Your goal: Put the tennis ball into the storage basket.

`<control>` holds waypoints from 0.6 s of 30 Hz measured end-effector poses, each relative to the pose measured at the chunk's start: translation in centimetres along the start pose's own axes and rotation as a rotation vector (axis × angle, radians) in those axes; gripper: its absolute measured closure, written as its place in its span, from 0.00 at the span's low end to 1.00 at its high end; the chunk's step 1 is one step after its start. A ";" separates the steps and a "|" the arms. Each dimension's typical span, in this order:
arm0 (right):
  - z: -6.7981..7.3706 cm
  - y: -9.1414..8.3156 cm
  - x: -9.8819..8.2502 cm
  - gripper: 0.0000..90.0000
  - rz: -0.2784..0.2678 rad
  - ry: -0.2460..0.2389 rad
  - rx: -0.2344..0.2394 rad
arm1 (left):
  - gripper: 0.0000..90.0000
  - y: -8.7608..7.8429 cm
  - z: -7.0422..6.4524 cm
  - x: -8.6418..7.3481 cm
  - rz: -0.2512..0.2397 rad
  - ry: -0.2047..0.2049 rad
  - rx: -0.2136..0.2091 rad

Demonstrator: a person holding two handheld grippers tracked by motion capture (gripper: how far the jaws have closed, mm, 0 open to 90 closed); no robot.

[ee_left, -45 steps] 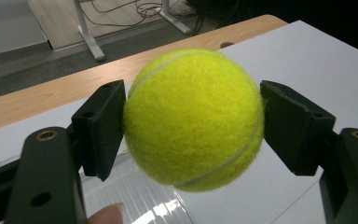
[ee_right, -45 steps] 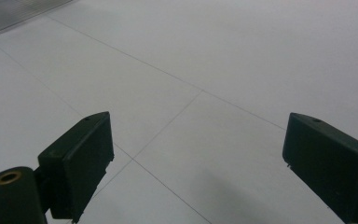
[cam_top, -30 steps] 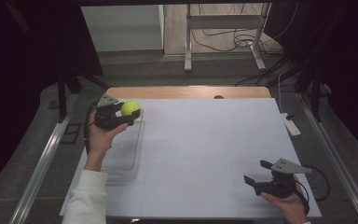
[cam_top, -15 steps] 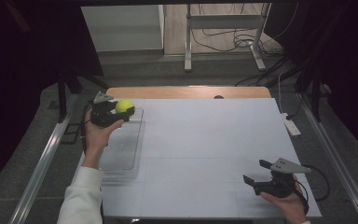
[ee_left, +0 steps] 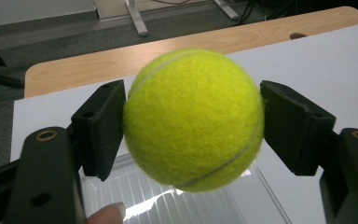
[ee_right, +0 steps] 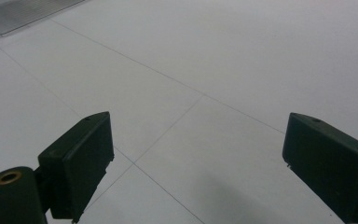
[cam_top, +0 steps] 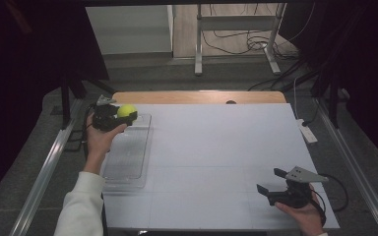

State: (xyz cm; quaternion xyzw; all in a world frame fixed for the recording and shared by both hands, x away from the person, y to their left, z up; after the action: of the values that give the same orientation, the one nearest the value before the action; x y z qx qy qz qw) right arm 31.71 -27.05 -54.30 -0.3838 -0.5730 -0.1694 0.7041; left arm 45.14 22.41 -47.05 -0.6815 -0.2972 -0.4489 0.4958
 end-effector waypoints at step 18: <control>0.0 0.0 0.0 0.10 0.002 0.005 0.000 | 0.29 0.6 1.9 -0.8 0.045 -0.014 0.053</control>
State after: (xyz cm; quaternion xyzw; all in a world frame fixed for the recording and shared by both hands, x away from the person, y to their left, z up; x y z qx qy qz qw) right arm 31.72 -27.01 -54.33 -0.3837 -0.5710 -0.1697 0.7056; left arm 45.93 24.00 -48.20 -0.6777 -0.2969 -0.4249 0.5216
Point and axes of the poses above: each handheld gripper's, and its own axes: y roughly forward along the jaws, x roughly out of its top, z roughly to its left, the point moved 8 cm from there along y, roughly forward along the jaws, and after that the axes turned 11 degrees about -z, right-handed, at the moved point
